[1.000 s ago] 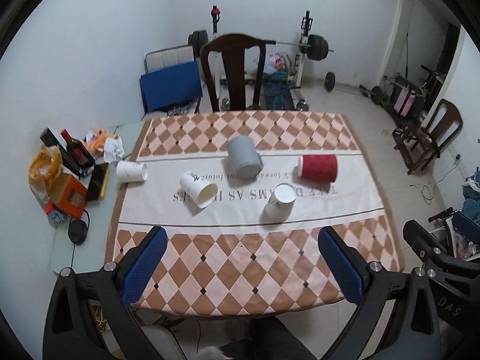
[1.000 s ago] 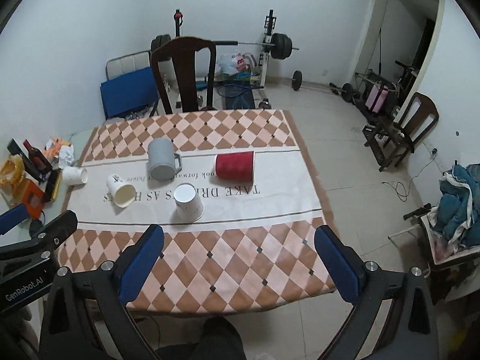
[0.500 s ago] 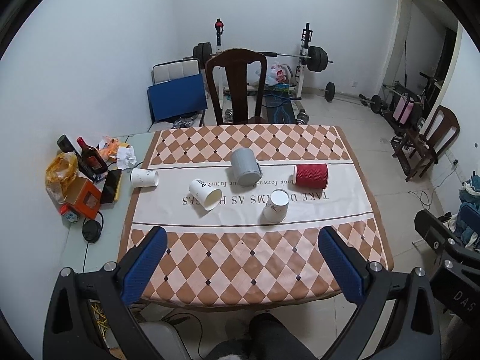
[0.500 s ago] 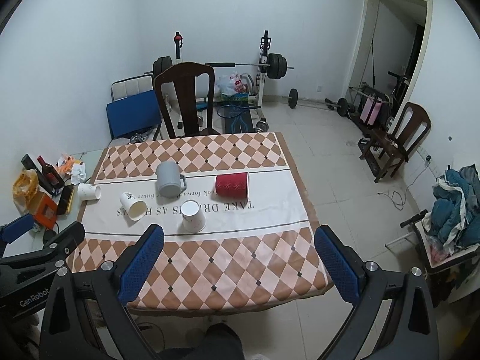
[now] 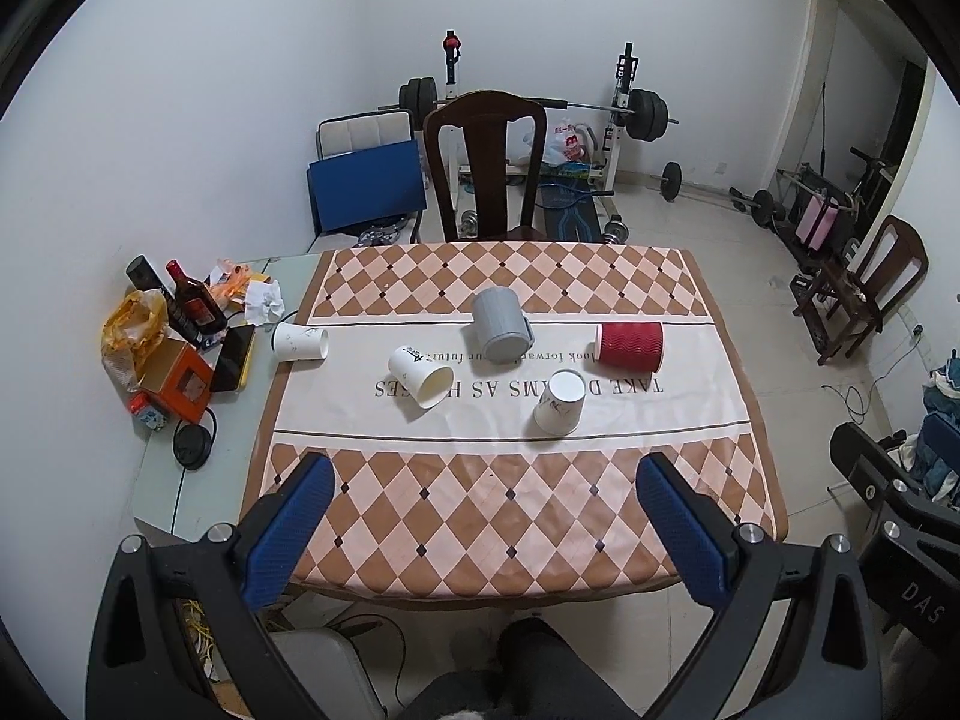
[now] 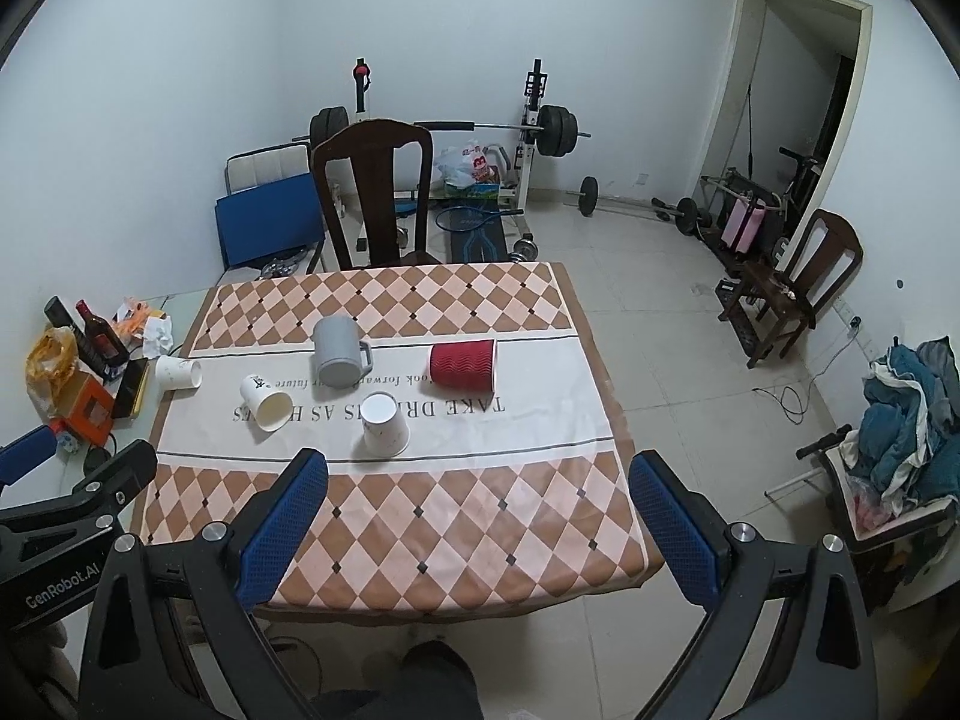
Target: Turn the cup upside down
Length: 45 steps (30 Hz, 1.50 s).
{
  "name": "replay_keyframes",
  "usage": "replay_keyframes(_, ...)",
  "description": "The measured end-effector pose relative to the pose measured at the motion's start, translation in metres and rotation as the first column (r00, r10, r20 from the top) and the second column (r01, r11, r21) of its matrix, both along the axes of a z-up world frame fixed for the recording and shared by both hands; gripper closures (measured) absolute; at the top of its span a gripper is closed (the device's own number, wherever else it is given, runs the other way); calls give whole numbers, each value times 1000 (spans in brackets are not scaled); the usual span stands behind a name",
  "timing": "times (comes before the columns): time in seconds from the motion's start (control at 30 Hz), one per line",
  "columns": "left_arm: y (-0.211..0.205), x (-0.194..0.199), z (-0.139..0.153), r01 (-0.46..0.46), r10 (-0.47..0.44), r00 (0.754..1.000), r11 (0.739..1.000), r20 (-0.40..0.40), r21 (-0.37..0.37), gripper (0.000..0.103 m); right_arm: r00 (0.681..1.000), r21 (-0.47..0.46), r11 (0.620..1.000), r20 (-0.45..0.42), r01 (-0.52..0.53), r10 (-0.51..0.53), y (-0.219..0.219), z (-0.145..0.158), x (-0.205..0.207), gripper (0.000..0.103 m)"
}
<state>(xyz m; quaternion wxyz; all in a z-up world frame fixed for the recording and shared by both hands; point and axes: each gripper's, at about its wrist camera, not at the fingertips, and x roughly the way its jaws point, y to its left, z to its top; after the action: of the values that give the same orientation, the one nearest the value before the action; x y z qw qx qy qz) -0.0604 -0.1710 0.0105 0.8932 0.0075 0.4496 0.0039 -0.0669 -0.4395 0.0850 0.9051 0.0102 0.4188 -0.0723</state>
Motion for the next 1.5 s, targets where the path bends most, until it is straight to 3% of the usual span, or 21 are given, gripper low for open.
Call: replay_keyframes(1.5,8,-6,-7,-42,42,999,999,-15,20,0,1000,5,1000,-20,-17,17,-5,-15,10,1)
